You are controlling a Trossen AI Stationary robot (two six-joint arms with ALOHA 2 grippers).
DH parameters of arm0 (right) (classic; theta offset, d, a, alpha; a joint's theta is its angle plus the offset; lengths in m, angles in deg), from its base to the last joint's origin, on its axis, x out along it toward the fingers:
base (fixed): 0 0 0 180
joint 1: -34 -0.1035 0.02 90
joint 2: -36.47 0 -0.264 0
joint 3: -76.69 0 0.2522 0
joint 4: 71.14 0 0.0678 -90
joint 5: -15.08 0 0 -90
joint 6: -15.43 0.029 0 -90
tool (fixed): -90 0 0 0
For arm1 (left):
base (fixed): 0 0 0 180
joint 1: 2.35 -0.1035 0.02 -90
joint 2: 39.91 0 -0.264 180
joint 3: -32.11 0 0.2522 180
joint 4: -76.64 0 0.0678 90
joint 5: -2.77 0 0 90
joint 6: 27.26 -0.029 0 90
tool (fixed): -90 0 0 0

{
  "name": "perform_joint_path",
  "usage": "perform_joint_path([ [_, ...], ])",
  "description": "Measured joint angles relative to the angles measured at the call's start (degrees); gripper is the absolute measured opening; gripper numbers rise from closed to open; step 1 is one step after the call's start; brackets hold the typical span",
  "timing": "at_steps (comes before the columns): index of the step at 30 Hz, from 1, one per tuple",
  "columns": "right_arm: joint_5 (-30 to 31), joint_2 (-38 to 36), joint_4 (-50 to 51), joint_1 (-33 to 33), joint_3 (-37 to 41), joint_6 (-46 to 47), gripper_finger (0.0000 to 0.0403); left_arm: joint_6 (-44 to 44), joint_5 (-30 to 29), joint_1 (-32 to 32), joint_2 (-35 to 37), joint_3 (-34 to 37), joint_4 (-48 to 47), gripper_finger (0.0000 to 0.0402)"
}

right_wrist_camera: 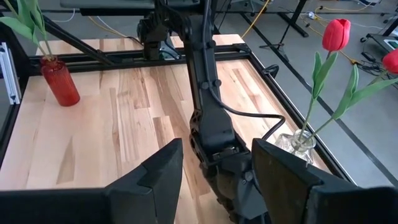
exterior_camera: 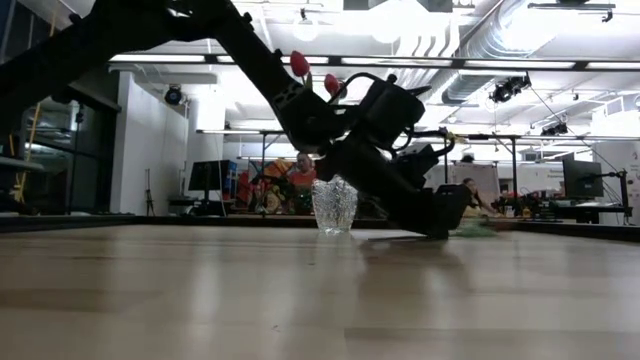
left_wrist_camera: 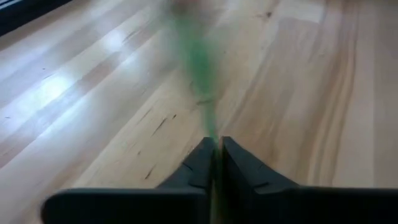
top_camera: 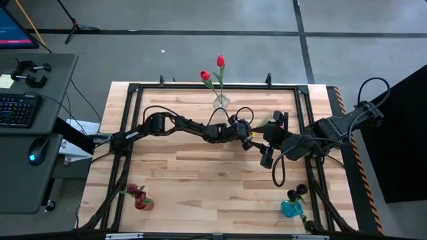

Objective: Sort flowers into vase by color
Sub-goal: Put the maroon flower into the red vase

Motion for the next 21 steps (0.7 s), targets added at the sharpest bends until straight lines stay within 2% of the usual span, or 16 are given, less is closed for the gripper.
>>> perform_joint_path([
  [5, 0.0, 0.0, 0.0, 0.0, 0.0, 1.5, 0.0181, -3.8, 0.6, 0.9, 2.2, 0.2, -2.3, 0.0003],
  [11, 0.0, 0.0, 0.0, 0.0, 0.0, 1.7, 0.0181, -12.2, -1.8, 4.4, 10.5, 2.3, -17.3, 0.0001],
  [13, -0.1, 0.0, 0.1, 0.0, 0.0, 2.1, 0.0181, -13.4, -2.9, 5.5, 13.9, 5.2, -18.3, 0.0001],
  [16, -0.4, 0.0, 0.1, 0.0, 0.0, 2.1, 0.0181, -12.9, -5.3, 6.8, 20.4, 14.0, -17.8, 0.0001],
  [19, -0.5, 0.0, 0.2, -0.6, 0.0, 0.5, 0.0181, -9.4, -7.3, 8.4, 27.8, 27.0, -15.2, 0.0],
  [21, -0.1, 0.0, 0.2, -1.1, 0.0, -1.5, 0.0181, -7.0, -7.5, 10.3, 33.9, 36.0, -9.7, 0.0],
])
